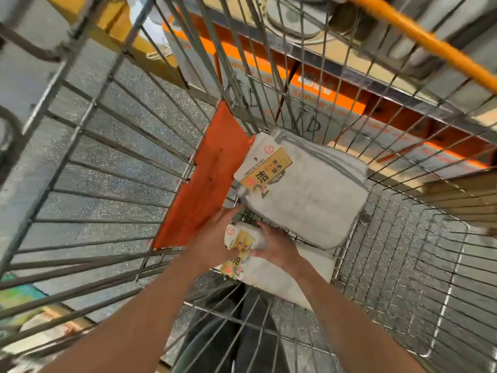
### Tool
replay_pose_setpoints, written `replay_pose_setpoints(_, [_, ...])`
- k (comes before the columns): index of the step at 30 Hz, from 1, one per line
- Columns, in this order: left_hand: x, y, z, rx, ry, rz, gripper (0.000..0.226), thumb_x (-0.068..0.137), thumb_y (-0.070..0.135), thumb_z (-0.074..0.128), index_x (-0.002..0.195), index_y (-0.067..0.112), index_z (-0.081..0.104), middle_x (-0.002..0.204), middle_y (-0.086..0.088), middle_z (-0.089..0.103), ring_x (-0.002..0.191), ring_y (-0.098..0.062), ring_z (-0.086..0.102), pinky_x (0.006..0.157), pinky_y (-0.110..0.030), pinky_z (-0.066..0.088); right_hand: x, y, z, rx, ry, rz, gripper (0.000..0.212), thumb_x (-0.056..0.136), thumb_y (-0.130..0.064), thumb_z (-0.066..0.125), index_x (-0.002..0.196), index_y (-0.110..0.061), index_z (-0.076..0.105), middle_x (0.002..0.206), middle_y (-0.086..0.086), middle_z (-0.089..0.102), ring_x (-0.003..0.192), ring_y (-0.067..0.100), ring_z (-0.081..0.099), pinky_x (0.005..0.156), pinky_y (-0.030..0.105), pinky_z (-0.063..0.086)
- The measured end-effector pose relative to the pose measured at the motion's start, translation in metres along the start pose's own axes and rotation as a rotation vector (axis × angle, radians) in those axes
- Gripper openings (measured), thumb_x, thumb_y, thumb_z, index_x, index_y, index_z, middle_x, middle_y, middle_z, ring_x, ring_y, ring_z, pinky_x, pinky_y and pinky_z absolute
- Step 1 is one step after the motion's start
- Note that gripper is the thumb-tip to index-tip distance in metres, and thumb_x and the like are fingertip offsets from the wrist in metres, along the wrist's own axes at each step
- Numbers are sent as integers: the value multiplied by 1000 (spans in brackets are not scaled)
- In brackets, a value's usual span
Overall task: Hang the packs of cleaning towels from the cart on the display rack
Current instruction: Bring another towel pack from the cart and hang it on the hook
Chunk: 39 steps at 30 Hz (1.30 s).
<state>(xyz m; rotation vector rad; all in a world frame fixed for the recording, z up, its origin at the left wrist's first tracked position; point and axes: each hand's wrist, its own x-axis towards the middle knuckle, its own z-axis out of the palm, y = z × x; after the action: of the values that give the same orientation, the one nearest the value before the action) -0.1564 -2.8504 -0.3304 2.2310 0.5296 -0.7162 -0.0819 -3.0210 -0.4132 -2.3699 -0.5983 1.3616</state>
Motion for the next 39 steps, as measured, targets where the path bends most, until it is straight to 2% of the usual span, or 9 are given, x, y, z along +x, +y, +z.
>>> replay_pose_setpoints(6, [-9, -7, 8, 36, -6, -55, 96, 74, 31, 79, 149, 38, 20, 151, 13, 31, 136, -13, 36, 109, -33, 38, 8, -3, 5, -100, -13, 56, 95, 70, -57, 71, 146, -27, 21, 147, 1, 41, 132, 23, 41, 101, 31, 36])
replay_pose_setpoints(11, [-13, -6, 5, -9, -1, -87, 97, 73, 28, 80, 148, 39, 20, 151, 16, 29, 136, -12, 36, 109, -40, 40, 12, -8, 3, -133, -75, 74, 102, 70, -54, 73, 148, -23, 15, 152, 6, 30, 137, 26, 32, 107, 36, 33])
replay_pose_setpoints(17, [-17, -2, 3, -35, -8, -89, 97, 74, 24, 80, 148, 40, 20, 153, 15, 27, 138, -13, 34, 111, -37, 36, 4, -12, 2, -174, -131, 28, 96, 71, -56, 71, 145, -16, 27, 153, 11, 22, 140, 27, 24, 108, 34, 29])
replay_pose_setpoints(21, [-21, 2, -2, -75, -22, -86, 99, 72, 21, 81, 148, 40, 20, 152, 15, 28, 137, -14, 35, 109, -38, 38, -3, -19, -2, -160, -154, 7, 86, 72, -53, 71, 141, -20, 32, 147, 10, 30, 133, 27, 34, 98, 28, 35])
replay_pose_setpoints(24, [-25, 9, -8, -50, -53, -76, 99, 72, 21, 80, 149, 39, 20, 153, 13, 27, 136, -15, 36, 108, -38, 38, -13, -25, -6, -146, -183, -12, 81, 73, -50, 71, 139, -23, 32, 130, 7, 55, 114, 24, 55, 78, 24, 37])
replay_pose_setpoints(26, [-28, 15, -13, -55, -58, -63, 98, 74, 22, 79, 149, 38, 20, 153, 12, 26, 134, -15, 39, 105, -35, 40, -24, -30, -8, -166, -149, -30, 77, 74, -50, 70, 137, -25, 34, 116, 5, 63, 104, 24, 60, 80, 28, 42])
replay_pose_setpoints(30, [-37, 34, -22, -76, -39, -46, 95, 76, 24, 77, 151, 35, 20, 156, 10, 22, 137, -16, 34, 109, -37, 36, -51, -52, -28, -71, -68, -37, 89, 73, -55, 69, 146, -24, 27, 135, 5, 54, 120, 26, 53, 91, 29, 42])
replay_pose_setpoints(34, [-48, 59, -34, -50, 86, 68, 90, 75, 28, 78, 150, 25, 28, 154, 3, 28, 141, -17, 26, 112, -26, 19, -86, -76, -58, 5, 60, -109, 72, 78, -49, 68, 137, -18, 40, 131, 3, 57, 117, 25, 55, 86, 29, 42])
replay_pose_setpoints(39, [-70, 91, -66, -66, 397, 306, 79, 70, 20, 80, 141, 18, 45, 147, -4, 39, 132, -25, 39, 112, -33, 28, -136, -99, -109, 248, 199, -85, 60, 75, -48, 71, 126, -30, 43, 115, -12, 57, 107, 13, 55, 80, 28, 41])
